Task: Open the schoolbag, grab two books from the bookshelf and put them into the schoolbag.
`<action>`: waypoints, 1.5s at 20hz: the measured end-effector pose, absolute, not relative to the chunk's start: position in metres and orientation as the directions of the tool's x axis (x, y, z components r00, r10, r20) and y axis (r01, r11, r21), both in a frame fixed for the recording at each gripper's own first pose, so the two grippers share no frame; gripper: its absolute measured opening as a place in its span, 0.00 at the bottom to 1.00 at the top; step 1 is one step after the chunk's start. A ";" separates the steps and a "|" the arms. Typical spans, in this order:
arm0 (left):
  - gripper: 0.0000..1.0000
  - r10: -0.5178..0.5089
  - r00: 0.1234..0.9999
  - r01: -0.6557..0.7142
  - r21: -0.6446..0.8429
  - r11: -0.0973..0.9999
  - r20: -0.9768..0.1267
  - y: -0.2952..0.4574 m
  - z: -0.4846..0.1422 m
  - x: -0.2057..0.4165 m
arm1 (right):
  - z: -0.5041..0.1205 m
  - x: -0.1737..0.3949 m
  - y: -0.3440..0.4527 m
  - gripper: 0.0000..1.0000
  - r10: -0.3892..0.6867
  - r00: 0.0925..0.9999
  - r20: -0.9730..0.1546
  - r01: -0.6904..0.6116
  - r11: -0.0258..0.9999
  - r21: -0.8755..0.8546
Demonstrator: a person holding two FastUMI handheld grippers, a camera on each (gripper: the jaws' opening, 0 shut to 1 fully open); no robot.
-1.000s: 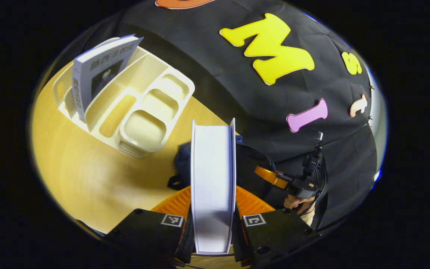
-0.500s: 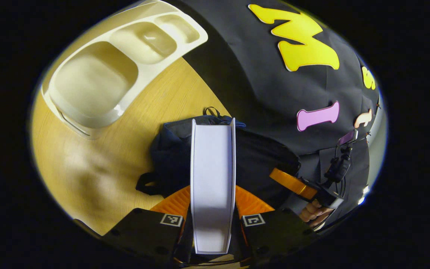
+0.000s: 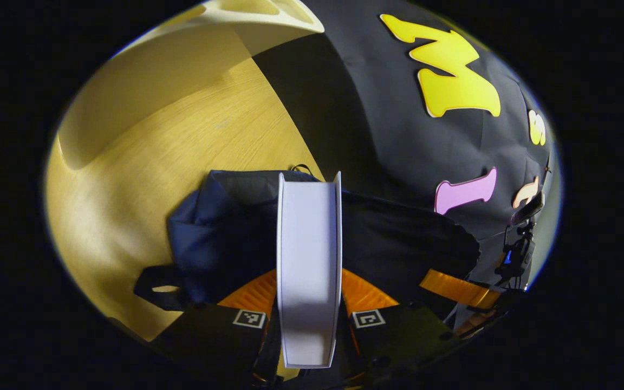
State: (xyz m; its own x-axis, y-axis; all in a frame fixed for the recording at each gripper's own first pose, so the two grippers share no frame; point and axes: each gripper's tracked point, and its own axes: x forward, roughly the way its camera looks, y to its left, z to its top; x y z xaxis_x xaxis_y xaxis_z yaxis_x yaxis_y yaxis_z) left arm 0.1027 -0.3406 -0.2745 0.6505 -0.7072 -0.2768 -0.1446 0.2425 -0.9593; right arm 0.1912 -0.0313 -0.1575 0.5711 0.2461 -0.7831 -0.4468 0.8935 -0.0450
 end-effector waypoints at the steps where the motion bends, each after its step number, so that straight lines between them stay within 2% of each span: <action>1: 0.44 -0.700 0.665 -0.138 -0.964 0.228 -0.260 -0.352 -0.276 0.108 | -0.158 0.191 -0.029 0.02 0.253 0.568 -0.783 -0.480 0.875 -0.065; 2: 0.39 -0.693 0.680 -0.129 -0.969 0.209 -0.240 -0.362 -0.277 0.111 | -0.159 0.192 -0.029 0.01 0.250 0.570 -0.783 -0.494 0.865 -0.083; 3: 0.39 -0.691 0.686 -0.134 -0.973 0.186 -0.227 -0.365 -0.276 0.114 | -0.159 0.194 -0.030 0.01 0.247 0.574 -0.781 -0.508 0.855 -0.104; 4: 0.44 -0.683 0.697 -0.145 -0.976 0.163 -0.217 -0.368 -0.277 0.114 | -0.158 0.196 -0.031 0.01 0.248 0.578 -0.777 -0.519 0.847 -0.115; 9: 0.44 -0.631 0.758 -0.134 -0.986 0.097 -0.165 -0.362 -0.256 0.103 | -0.158 0.206 -0.045 0.01 0.253 0.592 -0.765 -0.546 0.824 -0.150; 15: 0.44 -0.625 0.773 -0.127 -0.992 0.022 -0.113 -0.359 -0.249 0.099 | -0.150 0.198 -0.037 0.01 0.284 0.584 -0.761 -0.583 0.798 -0.150; 21: 0.44 -0.646 0.755 -0.109 -0.993 0.037 -0.107 -0.401 -0.264 0.111 | -0.145 0.187 -0.028 0.01 0.299 0.567 -0.768 -0.612 0.776 -0.150; 27: 0.44 -0.641 0.763 -0.109 -0.994 -0.009 -0.078 -0.436 -0.288 0.151 | -0.144 0.185 -0.029 0.01 0.308 0.568 -0.763 -0.611 0.779 -0.141; 28: 0.45 -0.636 0.767 -0.112 -0.994 -0.007 -0.082 -0.438 -0.292 0.155 | -0.144 0.187 -0.031 0.01 0.300 0.574 -0.762 -0.609 0.778 -0.152; 29: 0.50 -0.629 0.770 -0.135 -0.991 0.003 -0.107 -0.440 -0.298 0.160 | -0.146 0.187 -0.035 0.01 0.289 0.579 -0.762 -0.601 0.783 -0.160; 30: 0.45 -0.620 0.768 -0.176 -0.984 0.037 -0.160 -0.440 -0.308 0.162 | -0.148 0.187 -0.039 0.01 0.280 0.580 -0.765 -0.589 0.793 -0.156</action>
